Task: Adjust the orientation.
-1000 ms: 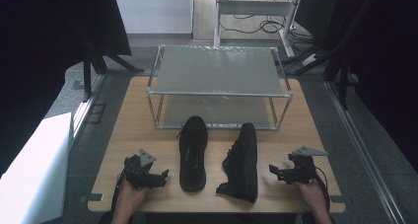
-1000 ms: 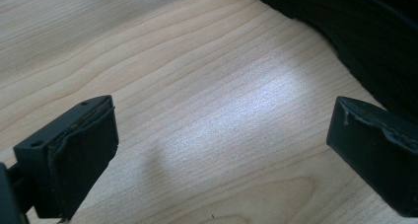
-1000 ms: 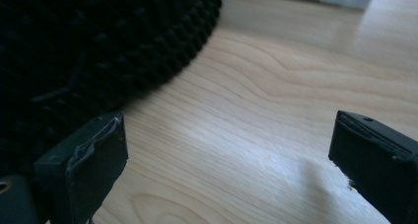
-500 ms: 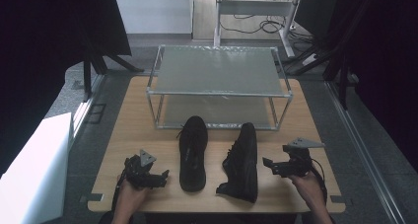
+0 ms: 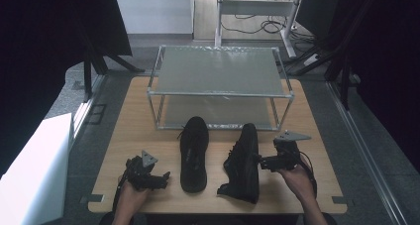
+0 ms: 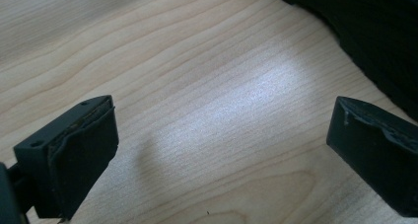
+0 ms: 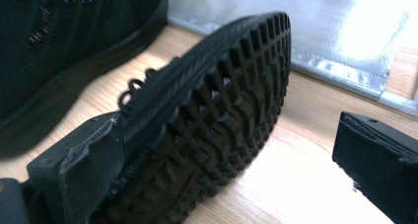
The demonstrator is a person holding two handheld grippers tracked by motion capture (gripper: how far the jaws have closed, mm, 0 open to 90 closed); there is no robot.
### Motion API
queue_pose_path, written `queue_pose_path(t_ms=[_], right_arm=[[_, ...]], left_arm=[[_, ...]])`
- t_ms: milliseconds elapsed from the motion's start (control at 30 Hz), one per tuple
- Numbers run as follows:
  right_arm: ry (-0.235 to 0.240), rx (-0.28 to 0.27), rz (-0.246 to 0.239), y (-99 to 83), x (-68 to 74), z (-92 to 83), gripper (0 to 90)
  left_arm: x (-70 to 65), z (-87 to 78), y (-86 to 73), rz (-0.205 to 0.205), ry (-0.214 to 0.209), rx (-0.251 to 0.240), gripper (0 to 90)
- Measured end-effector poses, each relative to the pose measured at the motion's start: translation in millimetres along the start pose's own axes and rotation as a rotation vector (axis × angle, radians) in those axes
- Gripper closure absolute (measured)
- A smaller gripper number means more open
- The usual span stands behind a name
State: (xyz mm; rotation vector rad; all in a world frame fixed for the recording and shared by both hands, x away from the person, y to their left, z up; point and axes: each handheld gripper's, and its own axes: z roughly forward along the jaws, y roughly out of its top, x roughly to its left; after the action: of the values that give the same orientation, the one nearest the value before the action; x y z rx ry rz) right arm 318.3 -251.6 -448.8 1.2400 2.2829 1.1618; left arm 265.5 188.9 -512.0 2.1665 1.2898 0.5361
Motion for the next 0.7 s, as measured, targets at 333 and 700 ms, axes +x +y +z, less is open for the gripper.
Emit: queue_pose_path(t_ms=[333, 700], right_arm=[[-0.014, -0.021, 0.044, -10.3, -8.5, -9.5, 0.0], [-0.041, -0.043, 0.152, -30.3, -31.2, -31.0, 0.0]], left_arm=[[-0.2, 1.8, -0.3, -0.001, 0.002, 0.014, 0.0], [-0.2, 3.3, 1.0, -0.003, 0.001, 0.018, 0.0]])
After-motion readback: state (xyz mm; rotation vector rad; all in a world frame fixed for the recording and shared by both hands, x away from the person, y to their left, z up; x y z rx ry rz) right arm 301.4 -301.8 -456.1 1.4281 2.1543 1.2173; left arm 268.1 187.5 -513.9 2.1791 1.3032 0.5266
